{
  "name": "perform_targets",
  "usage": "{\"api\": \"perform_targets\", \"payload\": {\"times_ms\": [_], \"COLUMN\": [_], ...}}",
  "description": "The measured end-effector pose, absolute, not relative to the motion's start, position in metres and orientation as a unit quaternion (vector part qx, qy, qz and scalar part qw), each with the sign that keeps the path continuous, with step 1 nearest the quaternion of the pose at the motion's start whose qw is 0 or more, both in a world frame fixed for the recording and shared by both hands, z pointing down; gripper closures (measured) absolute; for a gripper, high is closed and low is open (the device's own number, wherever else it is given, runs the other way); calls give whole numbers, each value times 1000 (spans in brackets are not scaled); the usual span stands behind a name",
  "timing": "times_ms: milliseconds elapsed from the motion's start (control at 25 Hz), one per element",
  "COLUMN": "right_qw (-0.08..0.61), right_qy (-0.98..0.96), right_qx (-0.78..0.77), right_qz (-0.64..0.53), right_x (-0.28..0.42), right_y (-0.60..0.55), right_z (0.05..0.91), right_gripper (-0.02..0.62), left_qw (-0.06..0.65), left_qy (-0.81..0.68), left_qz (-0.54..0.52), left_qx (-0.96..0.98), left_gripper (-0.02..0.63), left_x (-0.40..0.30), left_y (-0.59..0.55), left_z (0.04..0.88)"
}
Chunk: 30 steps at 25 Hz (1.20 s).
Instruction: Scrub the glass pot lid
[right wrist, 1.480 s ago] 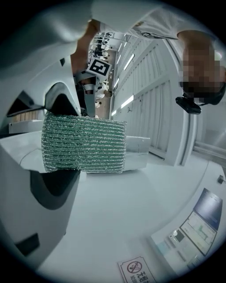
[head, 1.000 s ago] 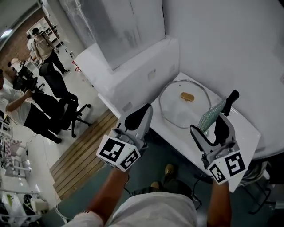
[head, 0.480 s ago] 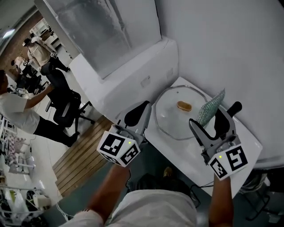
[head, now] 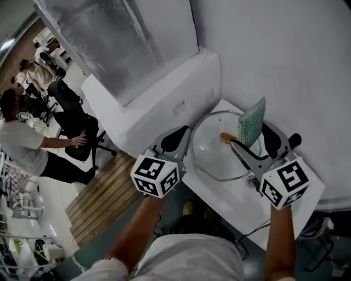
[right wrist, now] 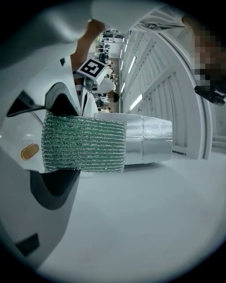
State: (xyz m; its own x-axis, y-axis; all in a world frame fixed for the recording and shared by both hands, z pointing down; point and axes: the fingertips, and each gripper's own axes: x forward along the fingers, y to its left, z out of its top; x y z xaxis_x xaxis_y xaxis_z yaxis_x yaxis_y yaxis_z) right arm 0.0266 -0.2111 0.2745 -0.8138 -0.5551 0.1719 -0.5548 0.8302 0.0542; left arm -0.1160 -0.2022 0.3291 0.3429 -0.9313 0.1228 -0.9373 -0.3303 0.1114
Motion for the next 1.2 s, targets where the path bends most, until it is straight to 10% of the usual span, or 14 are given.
{"api": "perform_targets", "payload": {"times_ms": [600, 1200], "right_qw": [334, 586], "right_qy": [-923, -808], "right_qx": [188, 29], "right_qz": [-15, -45], "right_x": [-36, -50], "right_y": [-272, -323], "right_z": [348, 454], "right_gripper": [247, 247], "left_qw": [219, 310], "left_qy": [-552, -509], "left_qz": [96, 175], "left_qx": [799, 784], "left_gripper": [585, 398], "left_x": [-135, -125], "left_y": [-250, -262], "left_z": [410, 482]}}
